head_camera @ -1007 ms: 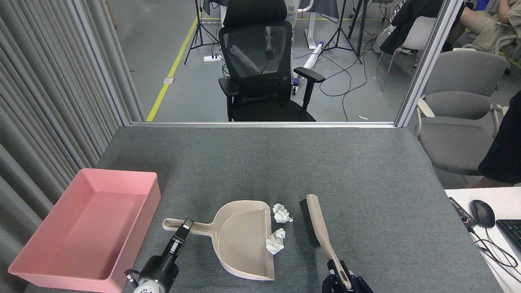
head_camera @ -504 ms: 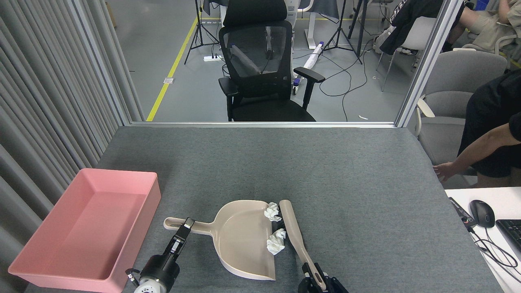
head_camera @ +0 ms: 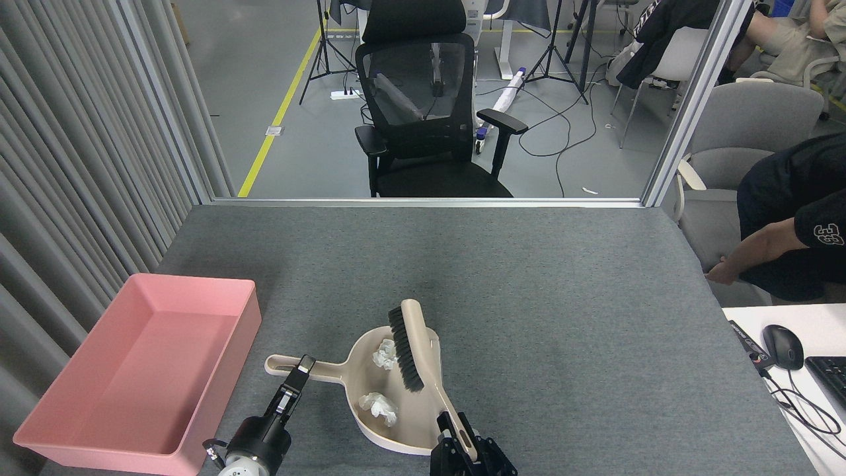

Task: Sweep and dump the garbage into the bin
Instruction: 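Brush the paper balls further into the dustpan, then pull the brush back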

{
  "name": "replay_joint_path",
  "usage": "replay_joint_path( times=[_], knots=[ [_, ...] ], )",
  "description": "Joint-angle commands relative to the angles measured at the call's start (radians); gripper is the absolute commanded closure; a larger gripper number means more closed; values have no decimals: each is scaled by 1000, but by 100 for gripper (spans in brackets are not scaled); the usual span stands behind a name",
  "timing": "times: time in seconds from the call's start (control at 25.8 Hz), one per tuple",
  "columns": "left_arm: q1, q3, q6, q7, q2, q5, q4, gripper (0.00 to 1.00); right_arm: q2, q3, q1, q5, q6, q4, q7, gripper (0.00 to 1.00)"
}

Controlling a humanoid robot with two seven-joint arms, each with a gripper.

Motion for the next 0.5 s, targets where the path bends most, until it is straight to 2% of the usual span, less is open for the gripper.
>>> replay_joint_path(
  times=[0.0, 0.08, 0.23, 0.46],
  knots=[
    [0, -1, 3, 0, 0, 1, 6, 76, -80, -58, 24, -72, 2, -83, 0, 94],
    [0, 0, 6, -1, 0, 10, 8, 76, -120, -104, 31, -101, 2, -92, 0, 94],
    [0, -4, 25, -4, 0, 119, 11, 76, -186, -185, 70, -102, -6, -93, 0, 93],
    [0, -3, 28, -6, 0, 130, 6, 76, -261, -247, 113, -102, 5, -92, 3, 94]
  ],
)
